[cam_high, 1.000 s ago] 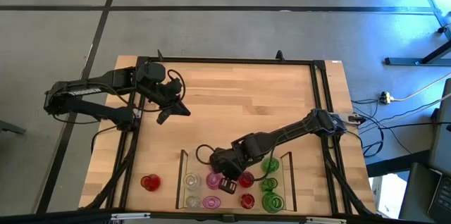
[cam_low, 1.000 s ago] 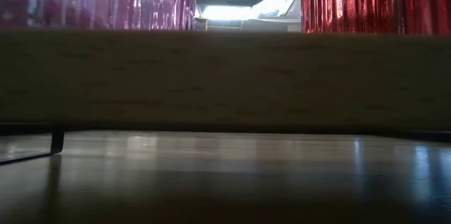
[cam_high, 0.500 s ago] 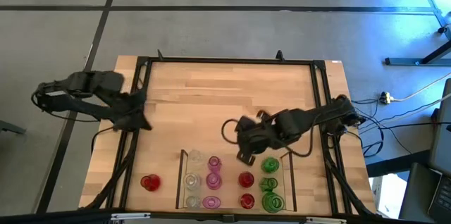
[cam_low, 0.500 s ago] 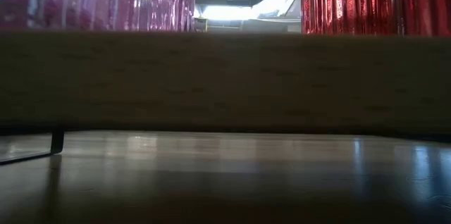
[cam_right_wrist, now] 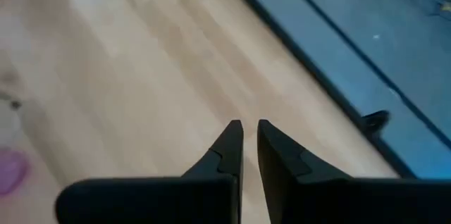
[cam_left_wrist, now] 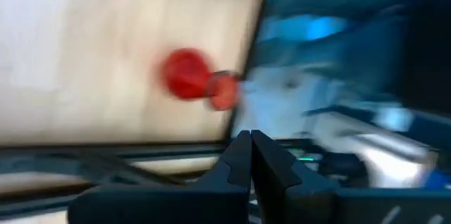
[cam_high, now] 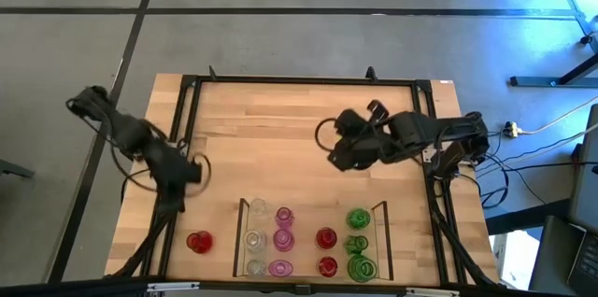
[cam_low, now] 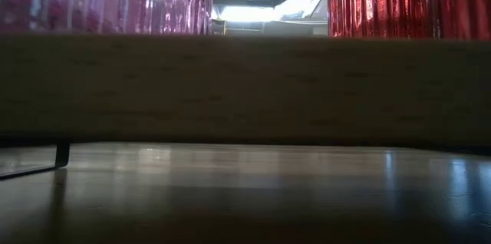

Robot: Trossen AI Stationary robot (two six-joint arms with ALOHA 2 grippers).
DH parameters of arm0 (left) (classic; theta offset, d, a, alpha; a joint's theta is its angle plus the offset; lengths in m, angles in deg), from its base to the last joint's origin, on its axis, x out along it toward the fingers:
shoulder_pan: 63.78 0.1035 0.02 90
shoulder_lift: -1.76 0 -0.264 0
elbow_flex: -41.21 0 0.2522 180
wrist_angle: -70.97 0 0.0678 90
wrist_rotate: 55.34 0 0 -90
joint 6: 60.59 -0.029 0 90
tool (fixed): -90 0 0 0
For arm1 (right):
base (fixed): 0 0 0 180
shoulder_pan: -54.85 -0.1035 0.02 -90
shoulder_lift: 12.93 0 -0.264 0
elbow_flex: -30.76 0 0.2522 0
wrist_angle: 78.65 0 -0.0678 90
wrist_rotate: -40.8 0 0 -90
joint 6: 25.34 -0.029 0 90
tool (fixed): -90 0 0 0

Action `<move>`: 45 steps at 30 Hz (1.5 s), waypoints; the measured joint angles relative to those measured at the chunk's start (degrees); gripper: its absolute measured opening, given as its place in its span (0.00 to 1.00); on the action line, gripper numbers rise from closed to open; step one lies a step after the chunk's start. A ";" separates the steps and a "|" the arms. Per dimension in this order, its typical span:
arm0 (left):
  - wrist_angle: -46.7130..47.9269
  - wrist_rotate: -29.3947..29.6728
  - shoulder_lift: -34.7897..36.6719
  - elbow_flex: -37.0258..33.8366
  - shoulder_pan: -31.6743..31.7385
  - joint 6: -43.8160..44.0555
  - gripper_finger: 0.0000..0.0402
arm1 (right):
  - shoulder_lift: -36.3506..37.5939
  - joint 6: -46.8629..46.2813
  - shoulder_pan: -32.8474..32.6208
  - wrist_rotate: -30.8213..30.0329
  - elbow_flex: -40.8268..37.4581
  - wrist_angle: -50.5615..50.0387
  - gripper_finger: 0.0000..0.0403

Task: Sort vases onto shelf
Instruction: Put the red vase aligned with the other red vases on the shelf

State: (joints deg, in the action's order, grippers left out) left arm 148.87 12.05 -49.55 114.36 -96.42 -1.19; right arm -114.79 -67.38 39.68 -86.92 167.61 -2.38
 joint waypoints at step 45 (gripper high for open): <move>-27.82 29.59 -13.86 -21.48 -33.38 54.34 0.40 | 0.57 1.30 -1.10 4.68 -0.08 -0.03 0.07</move>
State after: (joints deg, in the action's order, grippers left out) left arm 121.06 41.63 -63.40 92.88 -129.80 53.15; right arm -114.23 -66.07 38.57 -82.24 167.53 -2.41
